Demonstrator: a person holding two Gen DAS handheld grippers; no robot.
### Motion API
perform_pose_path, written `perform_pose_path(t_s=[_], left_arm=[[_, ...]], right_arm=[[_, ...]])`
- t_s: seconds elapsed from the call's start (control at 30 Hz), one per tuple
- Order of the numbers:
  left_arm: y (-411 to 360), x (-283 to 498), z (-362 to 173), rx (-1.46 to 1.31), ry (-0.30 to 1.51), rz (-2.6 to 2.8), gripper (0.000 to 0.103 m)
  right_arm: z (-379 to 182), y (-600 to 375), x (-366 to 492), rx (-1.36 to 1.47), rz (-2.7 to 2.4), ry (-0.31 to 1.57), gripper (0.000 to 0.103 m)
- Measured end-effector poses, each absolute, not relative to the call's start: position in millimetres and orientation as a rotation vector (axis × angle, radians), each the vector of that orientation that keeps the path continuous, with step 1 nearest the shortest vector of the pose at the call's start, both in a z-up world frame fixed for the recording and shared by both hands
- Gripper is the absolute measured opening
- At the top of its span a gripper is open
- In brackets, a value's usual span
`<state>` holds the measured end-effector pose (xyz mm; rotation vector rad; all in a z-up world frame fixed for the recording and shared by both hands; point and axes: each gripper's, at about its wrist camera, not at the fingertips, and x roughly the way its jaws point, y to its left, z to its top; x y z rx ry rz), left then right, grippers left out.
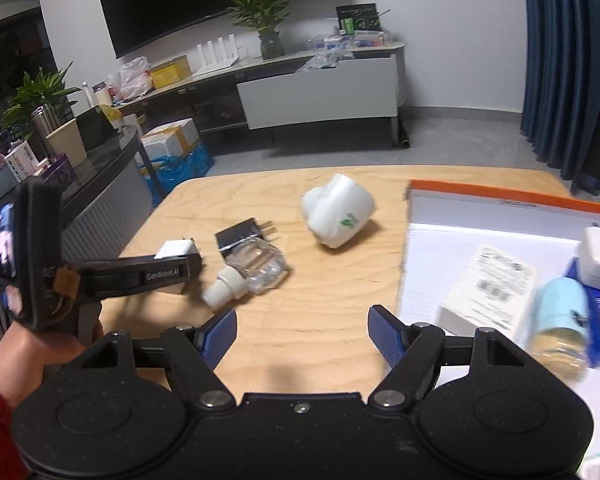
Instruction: Organize rigid objects
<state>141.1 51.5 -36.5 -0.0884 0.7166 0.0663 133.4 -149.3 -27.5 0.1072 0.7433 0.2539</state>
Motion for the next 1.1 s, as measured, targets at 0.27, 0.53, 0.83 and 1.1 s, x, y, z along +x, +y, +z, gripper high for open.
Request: perform_pose_path(t_s=[0.27, 0.53, 0.83, 1.1], left_arm=[[64.9, 115.7, -29.7, -0.152, 0.688, 0.061, 0.041], [67.7, 100.7, -30.8, -0.184, 0.680, 0.063, 0.041], [60.8, 85.3, -20.9, -0.213, 0.658, 0.040, 0.041], [43.2, 53.8, -2.3, -0.203, 0.642, 0.032, 0.041]], right_arm=[[-47.0, -106.6, 181.5, 0.157, 0.282, 0.802, 0.086], [-63.6, -75.2, 205.3, 0.039, 0.199, 0.779, 0.063], [-46.3, -94.8, 168.3, 0.037, 0.222, 0.756, 0.056], [-10.8, -112.8, 105.2, 0.016, 0.230, 0.685, 0.056]])
